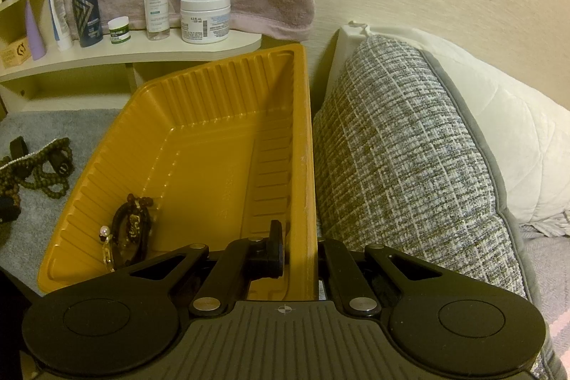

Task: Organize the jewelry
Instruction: 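Reach the left tool to the pile and grasp the dark bead necklace, then lift the bead necklace and lower it into the tray, opening the left tool, then reach the left tool back to the pile and grasp another bead necklace, then lift the long bead necklace high above the tray with the left tool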

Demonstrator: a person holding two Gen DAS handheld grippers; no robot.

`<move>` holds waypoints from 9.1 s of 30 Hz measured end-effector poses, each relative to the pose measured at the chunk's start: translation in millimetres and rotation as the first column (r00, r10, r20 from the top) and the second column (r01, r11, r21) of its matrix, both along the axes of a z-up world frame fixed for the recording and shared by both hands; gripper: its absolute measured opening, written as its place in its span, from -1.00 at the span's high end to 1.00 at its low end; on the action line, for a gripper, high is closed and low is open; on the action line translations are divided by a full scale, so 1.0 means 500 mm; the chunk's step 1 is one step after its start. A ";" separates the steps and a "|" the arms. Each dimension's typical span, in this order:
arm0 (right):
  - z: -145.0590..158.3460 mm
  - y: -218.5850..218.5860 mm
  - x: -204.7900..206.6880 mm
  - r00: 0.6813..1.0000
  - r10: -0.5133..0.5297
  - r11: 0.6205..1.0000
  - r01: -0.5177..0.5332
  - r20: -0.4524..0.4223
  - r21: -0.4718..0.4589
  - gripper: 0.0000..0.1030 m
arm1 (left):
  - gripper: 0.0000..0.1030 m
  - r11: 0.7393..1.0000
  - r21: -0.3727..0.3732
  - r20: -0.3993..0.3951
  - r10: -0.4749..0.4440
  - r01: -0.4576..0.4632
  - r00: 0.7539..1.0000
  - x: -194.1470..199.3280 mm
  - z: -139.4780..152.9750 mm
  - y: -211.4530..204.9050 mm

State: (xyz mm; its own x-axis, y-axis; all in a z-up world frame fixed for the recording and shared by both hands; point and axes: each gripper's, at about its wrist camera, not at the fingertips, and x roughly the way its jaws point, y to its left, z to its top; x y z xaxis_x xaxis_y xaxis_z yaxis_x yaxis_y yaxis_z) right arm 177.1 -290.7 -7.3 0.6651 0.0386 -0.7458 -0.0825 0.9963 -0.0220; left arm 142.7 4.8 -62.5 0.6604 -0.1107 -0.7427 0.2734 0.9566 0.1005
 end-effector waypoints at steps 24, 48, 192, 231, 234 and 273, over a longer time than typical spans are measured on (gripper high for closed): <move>0.000 -0.002 0.001 1.000 0.000 1.000 0.000 0.009 0.002 0.93 | 0.89 0.975 -0.215 0.211 0.098 -0.052 0.973 0.008 0.250 0.143; 0.002 0.000 0.004 1.000 0.001 1.000 -0.001 0.019 0.005 0.93 | 0.89 0.960 -0.250 0.389 -0.017 0.123 0.921 0.046 0.420 0.087; -0.004 -0.004 0.009 1.000 -0.002 1.000 0.002 0.025 0.004 0.93 | 0.88 0.859 0.410 0.112 -0.381 0.307 0.918 0.008 0.103 0.053; -0.005 -0.002 0.013 1.000 0.006 1.000 -0.005 0.031 -0.004 0.93 | 0.88 0.845 0.376 0.446 -0.525 0.380 0.725 0.015 0.616 0.063; -0.005 -0.002 0.012 1.000 0.006 1.000 -0.006 0.031 -0.004 0.93 | 0.88 0.840 0.377 0.459 -0.535 0.390 0.709 0.018 0.637 0.054; -0.006 -0.002 0.014 0.999 0.008 1.000 -0.008 0.031 -0.007 0.93 | 0.88 0.686 0.411 0.526 -0.716 0.600 0.459 0.036 0.799 -0.143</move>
